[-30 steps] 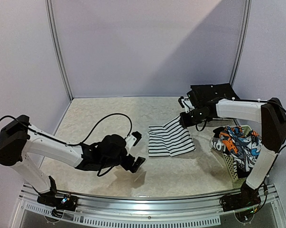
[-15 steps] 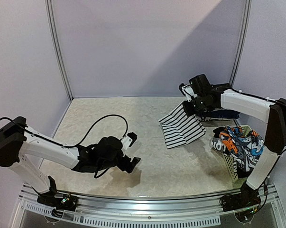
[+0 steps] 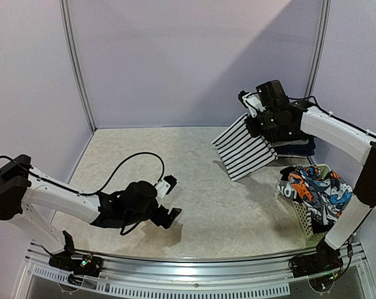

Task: Fold and stack the mixed laundry pile
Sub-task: Place the square-folded tank top at the corner of the board.

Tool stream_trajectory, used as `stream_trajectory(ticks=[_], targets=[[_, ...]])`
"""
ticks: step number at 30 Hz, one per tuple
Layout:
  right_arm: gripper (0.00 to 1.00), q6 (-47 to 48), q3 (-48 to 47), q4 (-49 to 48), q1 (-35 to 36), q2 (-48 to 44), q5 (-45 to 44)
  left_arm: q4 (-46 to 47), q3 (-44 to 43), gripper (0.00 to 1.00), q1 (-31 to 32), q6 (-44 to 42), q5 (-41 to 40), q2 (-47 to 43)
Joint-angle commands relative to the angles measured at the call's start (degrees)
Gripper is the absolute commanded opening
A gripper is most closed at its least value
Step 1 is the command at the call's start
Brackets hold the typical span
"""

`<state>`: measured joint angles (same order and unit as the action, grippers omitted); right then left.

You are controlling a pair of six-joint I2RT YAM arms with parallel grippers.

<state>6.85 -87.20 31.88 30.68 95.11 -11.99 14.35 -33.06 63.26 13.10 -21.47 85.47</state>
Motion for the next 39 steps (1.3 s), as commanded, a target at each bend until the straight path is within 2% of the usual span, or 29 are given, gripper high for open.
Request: stream_trajectory(ticks=[1,17,39], targets=[[0.0,2.1,-4.7,1.7,-0.4,-2.6,-1.7,0.8,1.4,0.97,0.0,-0.1,-0.5,-2.2],[0.0,6.8,-20.3,6.7,-1.5,-1.1,-10.9,0.5,4.1,0.96,0.2,1.8,-0.2,-5.6],[0.0,9.5,-32.2,10.3,-15.9,11.1,-7.2,0.1,2.7,0.96,0.4,2.5,0.3,-2.9]])
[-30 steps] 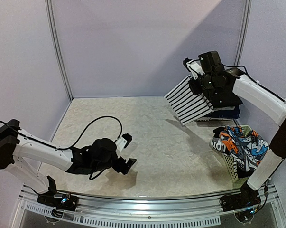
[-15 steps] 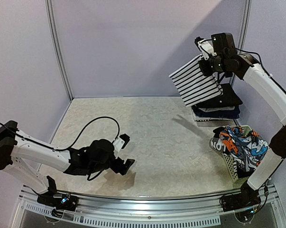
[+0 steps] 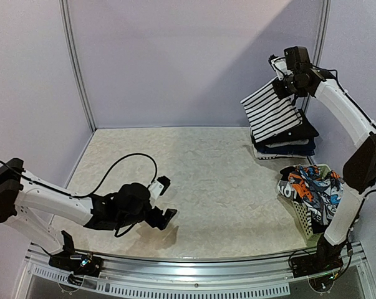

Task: Fold and stack the mixed laundry pile
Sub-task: Place the square-folded tank top at the corner of the board.

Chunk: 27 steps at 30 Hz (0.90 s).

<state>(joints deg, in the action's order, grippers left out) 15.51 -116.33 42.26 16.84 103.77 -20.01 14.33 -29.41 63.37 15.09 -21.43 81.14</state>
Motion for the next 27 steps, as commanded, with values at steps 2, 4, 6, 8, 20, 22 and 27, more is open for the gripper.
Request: stream_trajectory(ticks=[2,4,6,8,20,22,27], targets=[[0.0,1.0,-3.6,-0.6,-3.2,3.9,0.6,0.1,-1.2,0.96,0.3,0.5,0.2,1.8],[0.0,1.4,-3.8,-1.4,-3.8,5.0,0.3,0.2,-1.5,0.96,0.3,0.6,0.3,2.3],[0.0,1.9,-4.1,-2.2,-4.4,6.3,-0.7,0.1,-1.7,0.96,0.3,0.6,0.3,2.9],[0.0,2.5,-4.1,-3.6,-4.7,7.7,-1.7,-0.1,-2.2,0.96,0.3,0.6,0.3,3.4],[0.0,8.7,-3.8,-13.0,-9.0,14.6,0.0,-0.5,-2.8,0.95,0.3,0.9,0.1,4.6],[0.0,9.9,-3.7,-14.3,-9.1,15.7,-0.3,-0.5,-3.1,0.96,0.3,0.9,0.0,4.8],[0.0,11.8,-3.8,-16.8,-10.3,17.4,-2.1,-0.8,-3.8,0.96,0.3,1.0,0.0,5.7]])
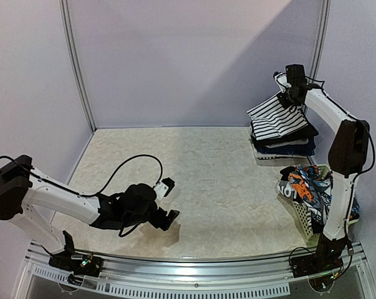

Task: Fold and stack the mixed laundry pile
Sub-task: Place the square-folded tank top at the corner of the board.

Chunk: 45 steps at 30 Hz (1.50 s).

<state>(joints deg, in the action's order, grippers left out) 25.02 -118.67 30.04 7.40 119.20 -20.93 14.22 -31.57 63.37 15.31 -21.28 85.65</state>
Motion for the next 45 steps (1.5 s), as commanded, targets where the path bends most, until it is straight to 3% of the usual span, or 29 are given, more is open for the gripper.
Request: stream_trajectory(ticks=[1,35,37,38,39,41,45], targets=[[0.0,2.3,-1.4,-5.0,-1.2,2.2,-1.4,-0.7,-1.7,0.96,0.3,0.9,-0.1,1.3],[0.0,10.6,-0.7,-13.4,-6.9,8.5,-1.4,-3.5,-6.1,0.96,0.4,0.9,0.5,4.9],[0.09,10.8,-0.8,-13.1,-6.9,8.6,-0.8,-3.5,-5.9,0.96,0.5,1.0,0.4,4.6],[0.19,10.6,-0.7,-12.9,-6.9,8.5,-1.0,-3.4,-5.8,0.96,0.5,1.0,0.2,4.5],[0.37,10.4,-0.8,-12.9,-6.9,8.4,-1.0,-3.4,-5.8,0.96,0.5,1.0,0.1,4.4],[0.56,9.6,-0.4,-12.8,-6.9,8.1,-0.9,-3.3,-5.7,0.96,0.6,1.1,0.0,4.1],[0.69,8.1,1.3,-13.9,-6.6,6.5,-0.9,-2.7,-5.0,0.96,0.7,1.3,-0.1,3.4]])
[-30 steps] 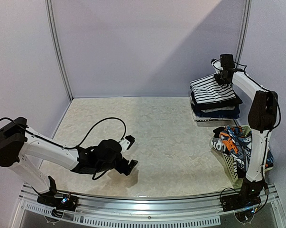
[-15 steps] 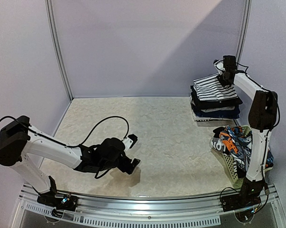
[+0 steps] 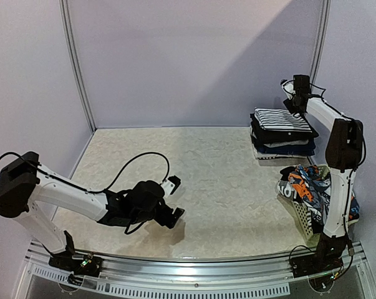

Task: Fold and stack the mixed laundry pile
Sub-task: Place the square-folded tank top at the corner of the board.

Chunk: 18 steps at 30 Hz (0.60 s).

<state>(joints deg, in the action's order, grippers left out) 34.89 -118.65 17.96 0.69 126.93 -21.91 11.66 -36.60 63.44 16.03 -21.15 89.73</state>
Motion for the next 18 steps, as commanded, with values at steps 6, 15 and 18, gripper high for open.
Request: stream_trajectory(ticks=[6,15,18], targets=[[0.78,-1.9,5.0,-4.6,3.7,-4.9,-1.7,0.5,1.4,0.96,0.8,1.0,-0.8,-2.6],[0.99,-4.2,7.6,-5.3,12.3,-9.3,-7.6,-1.7,3.5,0.97,1.0,0.3,-3.9,-8.3],[0.99,-5.4,8.5,-4.2,15.0,-11.3,-9.2,-2.6,4.4,0.98,1.0,0.0,-5.0,-10.5]])
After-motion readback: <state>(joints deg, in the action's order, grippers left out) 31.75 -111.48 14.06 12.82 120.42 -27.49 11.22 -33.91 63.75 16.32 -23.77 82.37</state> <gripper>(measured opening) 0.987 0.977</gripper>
